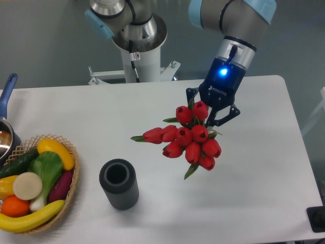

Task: Insert the flowers into the vase
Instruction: 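Carry the red tulip bunch with the gripper toward the grey vase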

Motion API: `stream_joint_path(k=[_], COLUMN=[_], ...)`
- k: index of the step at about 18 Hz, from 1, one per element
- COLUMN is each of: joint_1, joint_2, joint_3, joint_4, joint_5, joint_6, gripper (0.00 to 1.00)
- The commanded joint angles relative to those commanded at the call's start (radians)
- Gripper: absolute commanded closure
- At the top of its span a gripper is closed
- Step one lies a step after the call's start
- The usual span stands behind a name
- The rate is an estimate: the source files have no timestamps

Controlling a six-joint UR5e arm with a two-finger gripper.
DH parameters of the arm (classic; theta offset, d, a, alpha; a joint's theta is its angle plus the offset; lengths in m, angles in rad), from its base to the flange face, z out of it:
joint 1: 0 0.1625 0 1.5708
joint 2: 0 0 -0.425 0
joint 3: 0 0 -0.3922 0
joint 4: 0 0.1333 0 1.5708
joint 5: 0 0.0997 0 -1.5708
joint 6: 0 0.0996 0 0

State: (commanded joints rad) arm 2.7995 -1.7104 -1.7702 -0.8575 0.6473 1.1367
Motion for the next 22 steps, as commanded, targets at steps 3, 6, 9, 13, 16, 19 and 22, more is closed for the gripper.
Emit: stream_joint_path(k=[3, 6, 9, 13, 16, 19, 22], joint_1=[0.000, -0.002, 0.000, -0.008, -0.018, -0.025, -0.043], joint_2=[0.000, 0.000, 0.000, -0.003, -0.012, -0.029, -0.051], joint_3=[0.000, 0.002, 0.005, 0.014, 0.012, 0.008, 0.008], joint_4=[0.000, 0.000, 0.005, 0.006, 0.026, 0.052, 0.057], joint_5=[0.000, 0.000, -0.024, -0.044, -0.087, -0.193, -0.287], joint_6=[-0.002, 0.000, -0.018, -0.029, -0.029, -0.023, -0.003], gripper=[0.77, 0.77, 0.77, 0.77, 0.77, 0.77, 0.77])
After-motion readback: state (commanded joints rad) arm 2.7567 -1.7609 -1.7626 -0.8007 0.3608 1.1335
